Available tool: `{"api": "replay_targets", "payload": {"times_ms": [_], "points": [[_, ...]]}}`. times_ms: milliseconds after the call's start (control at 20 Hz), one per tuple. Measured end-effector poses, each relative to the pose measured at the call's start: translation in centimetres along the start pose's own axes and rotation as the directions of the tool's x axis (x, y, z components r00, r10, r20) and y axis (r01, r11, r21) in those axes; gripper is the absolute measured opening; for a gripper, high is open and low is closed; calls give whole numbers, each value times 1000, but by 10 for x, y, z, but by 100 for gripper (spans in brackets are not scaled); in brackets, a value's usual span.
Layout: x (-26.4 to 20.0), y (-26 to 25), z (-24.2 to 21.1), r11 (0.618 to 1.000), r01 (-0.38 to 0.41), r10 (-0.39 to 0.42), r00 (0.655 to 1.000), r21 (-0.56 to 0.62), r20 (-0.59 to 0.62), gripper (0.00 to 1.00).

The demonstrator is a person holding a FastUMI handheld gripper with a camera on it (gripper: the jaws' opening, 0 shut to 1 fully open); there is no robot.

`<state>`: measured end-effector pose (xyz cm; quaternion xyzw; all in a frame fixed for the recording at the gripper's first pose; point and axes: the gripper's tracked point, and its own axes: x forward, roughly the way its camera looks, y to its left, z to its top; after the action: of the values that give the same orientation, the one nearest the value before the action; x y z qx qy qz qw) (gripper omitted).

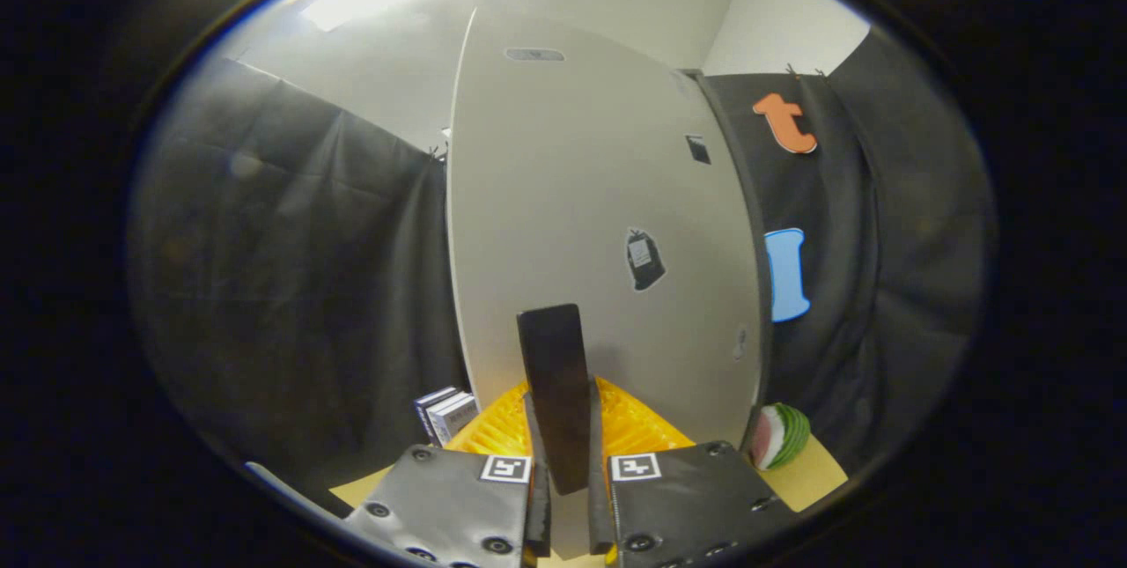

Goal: Open the shoe cabinet door, grab the shoes and put them into the shoe cabinet, then close the shoe cabinet door.

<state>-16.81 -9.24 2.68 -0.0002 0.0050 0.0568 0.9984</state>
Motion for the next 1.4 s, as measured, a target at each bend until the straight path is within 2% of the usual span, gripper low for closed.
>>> {"api": "replay_targets", "payload": {"times_ms": [300, 450, 700, 800, 1050, 1400], "points": [[-45, -53, 14, 997, 83, -83, 996, 3, 19, 18], [-64, -95, 22, 990, 141, -141, 989, 12, 32, 17], [-92, -147, 31, 968, 249, -249, 966, 11, 66, 10], [-102, -167, 35, 958, 286, -287, 955, 21, 73, 10], [-132, -204, 44, 924, 382, -382, 918, 19, 106, 9], [-157, -217, 41, 902, 432, -430, 896, 7, 112, 9]]}}
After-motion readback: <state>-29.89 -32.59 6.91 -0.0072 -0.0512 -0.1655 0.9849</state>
